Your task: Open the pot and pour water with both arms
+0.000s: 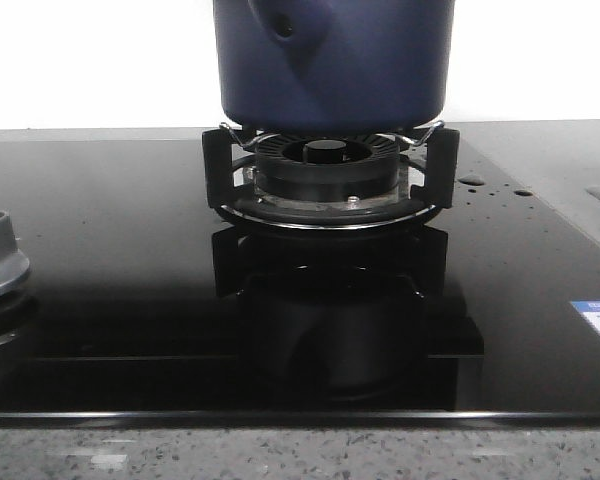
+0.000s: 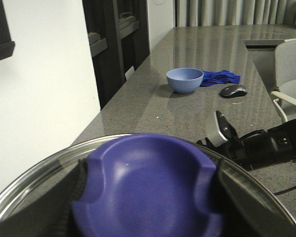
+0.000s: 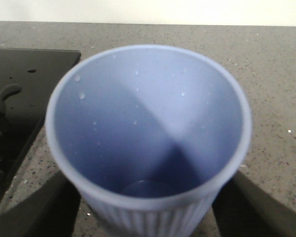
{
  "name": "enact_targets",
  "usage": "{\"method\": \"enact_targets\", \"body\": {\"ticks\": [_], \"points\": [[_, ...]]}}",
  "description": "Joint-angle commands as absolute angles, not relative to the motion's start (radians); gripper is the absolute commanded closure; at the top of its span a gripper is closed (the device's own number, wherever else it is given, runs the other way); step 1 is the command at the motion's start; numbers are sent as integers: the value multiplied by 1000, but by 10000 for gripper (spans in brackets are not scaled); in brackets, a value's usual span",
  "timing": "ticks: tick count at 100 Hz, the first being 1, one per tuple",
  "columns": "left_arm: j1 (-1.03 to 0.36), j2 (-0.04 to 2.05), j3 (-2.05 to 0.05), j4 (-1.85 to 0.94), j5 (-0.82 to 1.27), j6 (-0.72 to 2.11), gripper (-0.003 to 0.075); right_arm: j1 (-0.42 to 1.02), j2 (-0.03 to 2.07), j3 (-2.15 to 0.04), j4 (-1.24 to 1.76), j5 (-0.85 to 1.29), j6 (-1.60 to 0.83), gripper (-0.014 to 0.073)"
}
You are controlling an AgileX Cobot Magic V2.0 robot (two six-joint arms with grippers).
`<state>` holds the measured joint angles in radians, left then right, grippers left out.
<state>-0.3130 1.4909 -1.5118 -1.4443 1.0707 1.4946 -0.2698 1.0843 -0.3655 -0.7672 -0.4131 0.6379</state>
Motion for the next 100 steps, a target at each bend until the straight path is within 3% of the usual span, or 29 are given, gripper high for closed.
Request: {"method": "enact_targets", "body": {"ticks": [1, 12, 22, 100], "points": [[-320, 1450, -1550, -1546, 1058, 1492, 530, -274, 1084, -381, -763, -459, 640, 332], [-320, 1450, -1550, -1533, 1060, 1492, 530, -274, 1083, -381, -763, -516, 640, 80], [-320, 1450, -1550, -1527, 1060, 1492, 530, -274, 1083, -381, -763, -541, 640, -80], [-344, 1578, -1550, -1537, 1007, 1545, 530, -248, 603, -385, -774, -460, 640, -52]]}}
